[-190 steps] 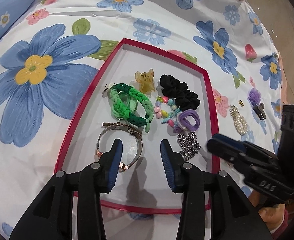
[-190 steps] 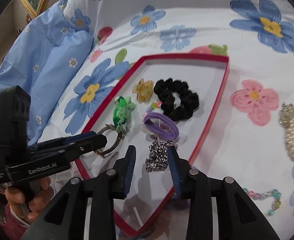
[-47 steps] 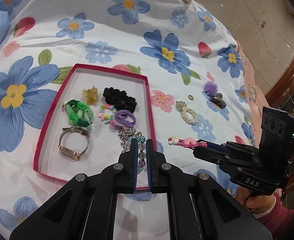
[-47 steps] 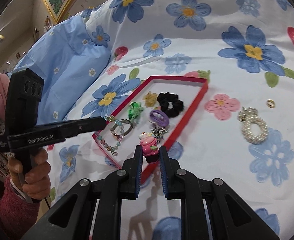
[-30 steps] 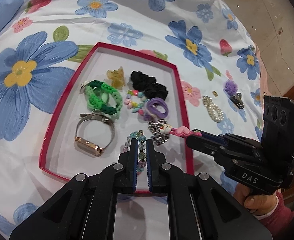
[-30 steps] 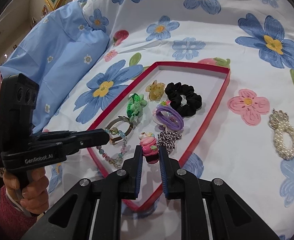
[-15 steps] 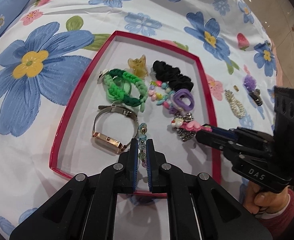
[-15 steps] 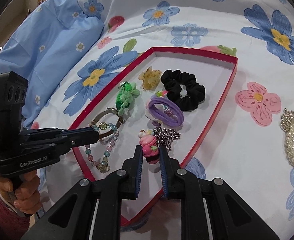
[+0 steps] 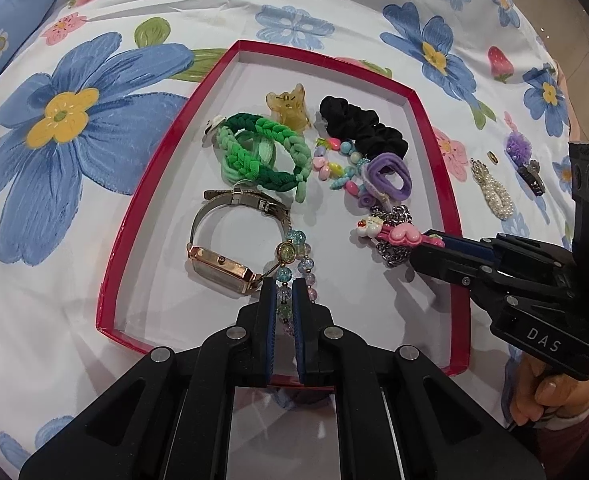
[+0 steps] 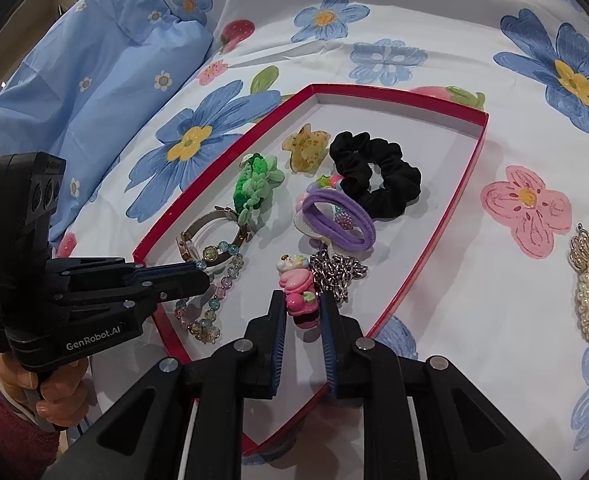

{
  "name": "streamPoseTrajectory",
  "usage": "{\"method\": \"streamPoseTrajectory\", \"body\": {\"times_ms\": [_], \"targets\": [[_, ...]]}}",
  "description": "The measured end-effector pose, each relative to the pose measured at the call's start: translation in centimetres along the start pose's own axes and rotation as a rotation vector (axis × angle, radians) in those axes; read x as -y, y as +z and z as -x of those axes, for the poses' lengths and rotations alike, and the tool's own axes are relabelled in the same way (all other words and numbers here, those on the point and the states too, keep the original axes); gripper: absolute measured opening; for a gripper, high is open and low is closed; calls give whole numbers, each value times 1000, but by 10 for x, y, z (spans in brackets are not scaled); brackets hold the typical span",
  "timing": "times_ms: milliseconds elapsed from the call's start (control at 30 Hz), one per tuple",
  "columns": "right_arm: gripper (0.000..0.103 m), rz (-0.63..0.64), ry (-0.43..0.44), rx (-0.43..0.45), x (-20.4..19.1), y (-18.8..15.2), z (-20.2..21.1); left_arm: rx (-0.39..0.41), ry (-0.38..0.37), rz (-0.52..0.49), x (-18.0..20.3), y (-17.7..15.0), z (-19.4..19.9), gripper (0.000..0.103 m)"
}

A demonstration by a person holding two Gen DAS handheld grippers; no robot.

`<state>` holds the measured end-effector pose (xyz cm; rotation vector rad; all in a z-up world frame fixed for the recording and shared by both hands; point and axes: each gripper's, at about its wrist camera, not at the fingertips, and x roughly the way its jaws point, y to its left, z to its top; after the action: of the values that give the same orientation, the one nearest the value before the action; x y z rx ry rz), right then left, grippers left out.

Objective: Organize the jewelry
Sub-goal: 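Open both tools to release the bracelet and hair clip in the tray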

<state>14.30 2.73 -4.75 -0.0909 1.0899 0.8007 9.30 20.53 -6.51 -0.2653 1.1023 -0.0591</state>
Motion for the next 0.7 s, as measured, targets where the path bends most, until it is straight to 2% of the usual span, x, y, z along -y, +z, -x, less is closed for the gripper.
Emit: {"method": "streamPoseTrajectory", "body": {"times_ms": [333,467,700], "targets": [[19,-8,3,-5,0,0,-1,-15,0,9,0,-1,-2,11],[21,-7,7,-10,-1,0,-1,-14,2,8,0,-1,-1,18],[23,1,2,-15,-2,1,0,-12,0,7,1,-1,1,18]]}}
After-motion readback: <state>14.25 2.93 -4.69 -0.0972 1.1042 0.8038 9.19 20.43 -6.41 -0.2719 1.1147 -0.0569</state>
